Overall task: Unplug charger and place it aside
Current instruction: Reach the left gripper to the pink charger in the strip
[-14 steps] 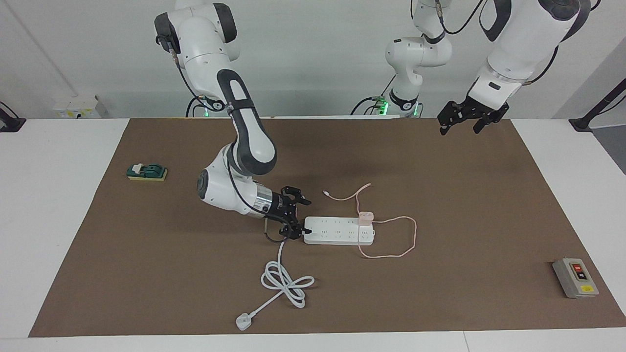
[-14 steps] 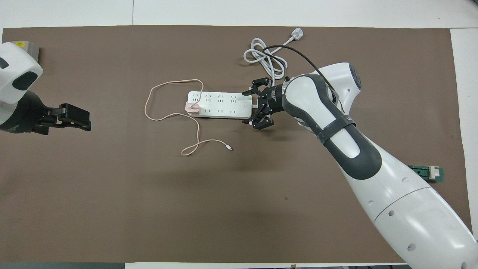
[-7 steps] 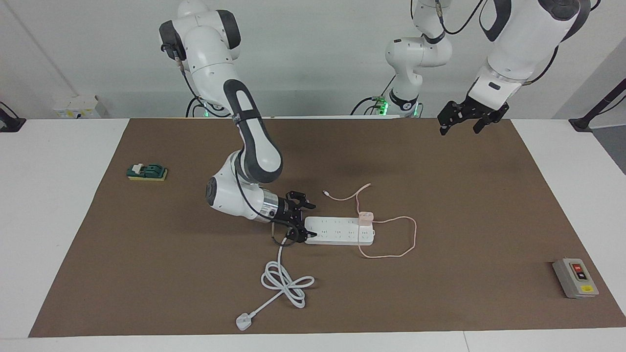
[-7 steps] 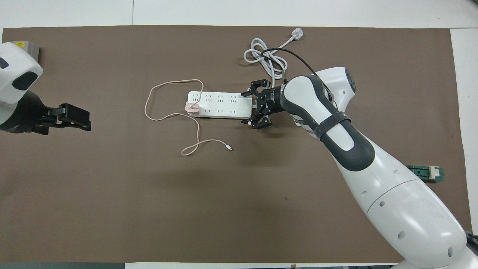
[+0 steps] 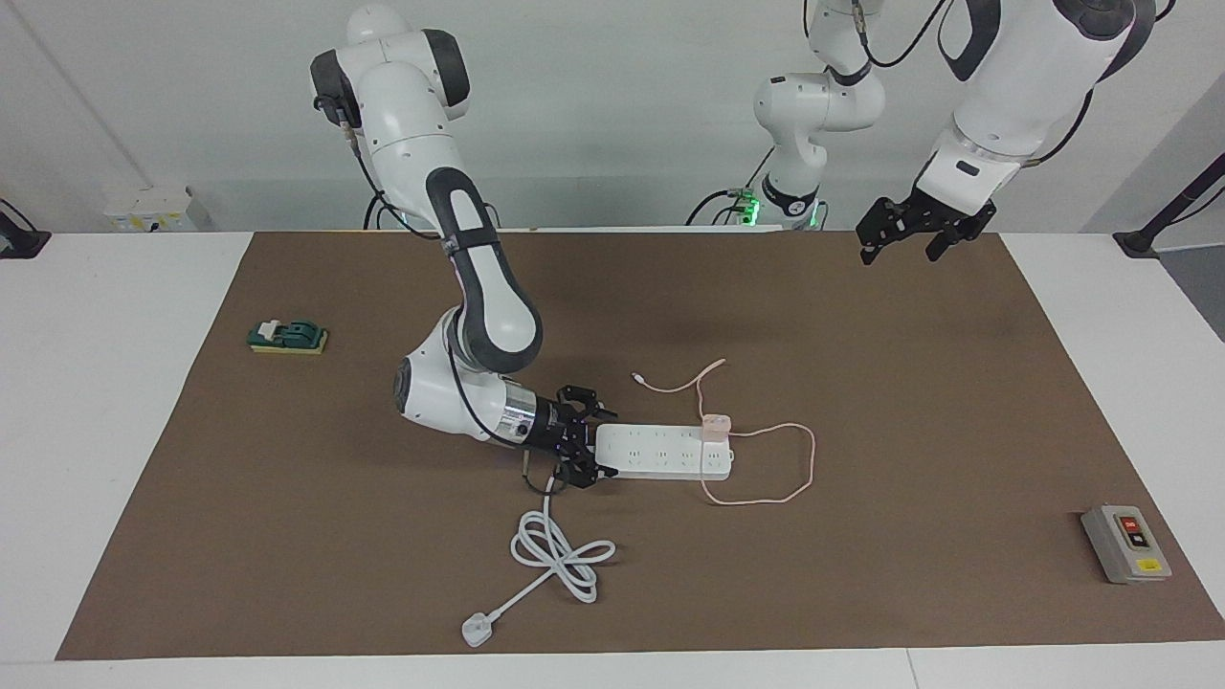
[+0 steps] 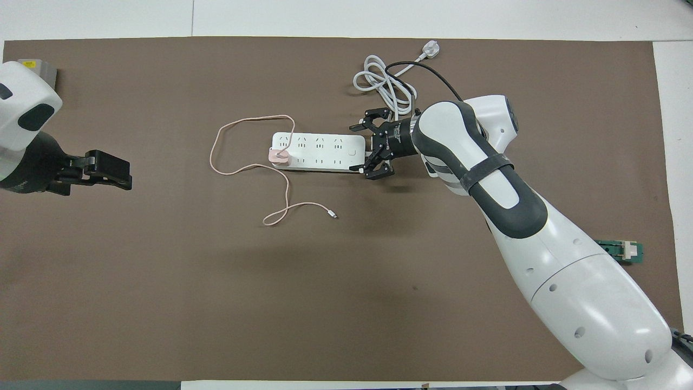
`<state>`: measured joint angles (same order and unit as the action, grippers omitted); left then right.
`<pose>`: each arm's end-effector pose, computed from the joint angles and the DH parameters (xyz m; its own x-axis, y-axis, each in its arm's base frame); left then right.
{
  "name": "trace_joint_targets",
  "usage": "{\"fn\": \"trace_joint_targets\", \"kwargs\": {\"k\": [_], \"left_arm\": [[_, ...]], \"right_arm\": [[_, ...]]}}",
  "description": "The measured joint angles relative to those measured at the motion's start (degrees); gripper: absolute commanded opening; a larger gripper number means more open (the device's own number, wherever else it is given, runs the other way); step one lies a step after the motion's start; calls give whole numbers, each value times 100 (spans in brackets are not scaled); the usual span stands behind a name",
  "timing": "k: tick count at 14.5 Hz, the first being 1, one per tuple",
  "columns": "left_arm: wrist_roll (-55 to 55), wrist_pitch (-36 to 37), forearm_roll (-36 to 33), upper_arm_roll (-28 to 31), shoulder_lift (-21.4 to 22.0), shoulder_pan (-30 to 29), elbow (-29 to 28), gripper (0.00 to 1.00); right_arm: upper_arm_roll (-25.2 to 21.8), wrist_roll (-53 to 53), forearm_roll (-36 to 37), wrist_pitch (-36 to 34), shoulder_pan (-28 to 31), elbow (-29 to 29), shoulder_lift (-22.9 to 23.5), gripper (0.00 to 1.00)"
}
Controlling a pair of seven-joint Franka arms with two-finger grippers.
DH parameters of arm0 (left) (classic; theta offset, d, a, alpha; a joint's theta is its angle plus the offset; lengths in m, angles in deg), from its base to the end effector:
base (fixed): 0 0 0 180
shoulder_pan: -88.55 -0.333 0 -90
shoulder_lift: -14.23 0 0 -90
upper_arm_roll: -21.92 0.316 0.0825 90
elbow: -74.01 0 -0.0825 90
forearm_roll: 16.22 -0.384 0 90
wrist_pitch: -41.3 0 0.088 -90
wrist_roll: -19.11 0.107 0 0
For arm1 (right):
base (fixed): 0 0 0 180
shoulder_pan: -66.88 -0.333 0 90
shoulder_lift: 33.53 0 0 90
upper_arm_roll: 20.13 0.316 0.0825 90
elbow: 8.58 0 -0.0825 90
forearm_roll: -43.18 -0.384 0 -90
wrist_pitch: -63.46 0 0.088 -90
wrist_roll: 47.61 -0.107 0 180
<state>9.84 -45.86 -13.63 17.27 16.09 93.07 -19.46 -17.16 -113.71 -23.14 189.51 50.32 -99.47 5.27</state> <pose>0.5300 -0.0914 0.6097 0.9965 0.0002 -0.0835 0.0026 -0.9996 0.0295 0.6558 0.2606 0.2510 -0.0280 -0.6013 -0.7985 -0.9995 0.0062 0.0304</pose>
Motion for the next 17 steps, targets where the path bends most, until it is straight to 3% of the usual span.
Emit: {"fn": "trace_joint_targets", "kwargs": {"k": [17], "left_arm": [[-294, 140, 13, -44, 172, 106, -42, 100]], "right_arm": [[-4, 509, -9, 140, -110, 1, 94, 100]]}}
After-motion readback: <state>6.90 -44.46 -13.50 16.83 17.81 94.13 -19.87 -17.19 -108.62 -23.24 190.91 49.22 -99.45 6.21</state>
